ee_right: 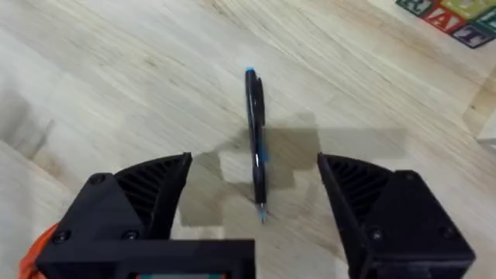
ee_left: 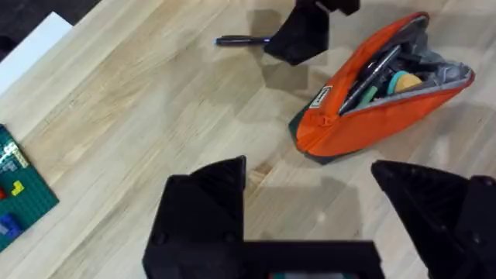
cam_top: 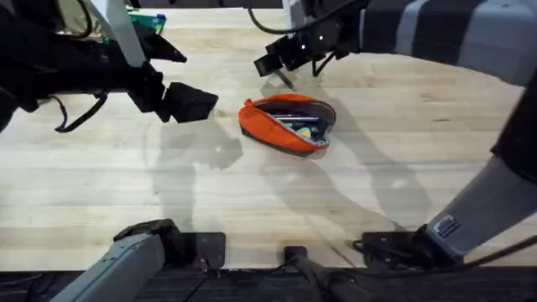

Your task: Unzip the bag, pick up the pens from the table one at a time and place them inside, then zip the bag closed.

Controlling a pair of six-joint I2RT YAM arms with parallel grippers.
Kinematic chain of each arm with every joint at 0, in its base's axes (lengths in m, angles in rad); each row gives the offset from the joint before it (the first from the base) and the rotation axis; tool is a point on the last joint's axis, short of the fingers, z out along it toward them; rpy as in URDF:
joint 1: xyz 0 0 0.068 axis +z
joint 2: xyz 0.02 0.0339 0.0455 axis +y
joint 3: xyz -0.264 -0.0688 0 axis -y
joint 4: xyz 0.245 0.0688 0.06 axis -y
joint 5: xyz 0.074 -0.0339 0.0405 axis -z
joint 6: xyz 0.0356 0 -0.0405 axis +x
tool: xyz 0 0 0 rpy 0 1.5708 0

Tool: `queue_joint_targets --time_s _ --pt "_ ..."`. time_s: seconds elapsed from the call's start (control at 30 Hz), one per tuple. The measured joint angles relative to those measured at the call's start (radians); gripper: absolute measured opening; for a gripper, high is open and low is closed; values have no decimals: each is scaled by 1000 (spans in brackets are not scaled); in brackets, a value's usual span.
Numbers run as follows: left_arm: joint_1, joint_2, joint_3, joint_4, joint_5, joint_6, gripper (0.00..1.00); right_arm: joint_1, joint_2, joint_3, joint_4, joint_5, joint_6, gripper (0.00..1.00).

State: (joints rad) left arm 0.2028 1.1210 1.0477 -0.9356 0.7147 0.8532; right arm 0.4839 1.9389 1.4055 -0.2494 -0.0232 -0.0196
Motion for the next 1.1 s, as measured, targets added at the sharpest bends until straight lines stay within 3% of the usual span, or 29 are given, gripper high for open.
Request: queue_joint_targets --time_s 0.63,0.7,0.8,0.87,0.9,1.1 --pt "0 0 0 0 0 0 993 0 130 15 14 8 32 976" --pt "0 0 0 0 0 0 993 0 132 16 18 13 30 824" --pt "0 0 0 1 0 0 993 -6 136 19 19 22 32 450" --pt "0 0 0 1 0 0 993 -8 136 21 17 24 35 266" --pt "0 0 0 1 0 0 993 -9 136 24 17 26 39 51" --pt "0 0 0 1 0 0 993 -10 136 24 21 23 39 39"
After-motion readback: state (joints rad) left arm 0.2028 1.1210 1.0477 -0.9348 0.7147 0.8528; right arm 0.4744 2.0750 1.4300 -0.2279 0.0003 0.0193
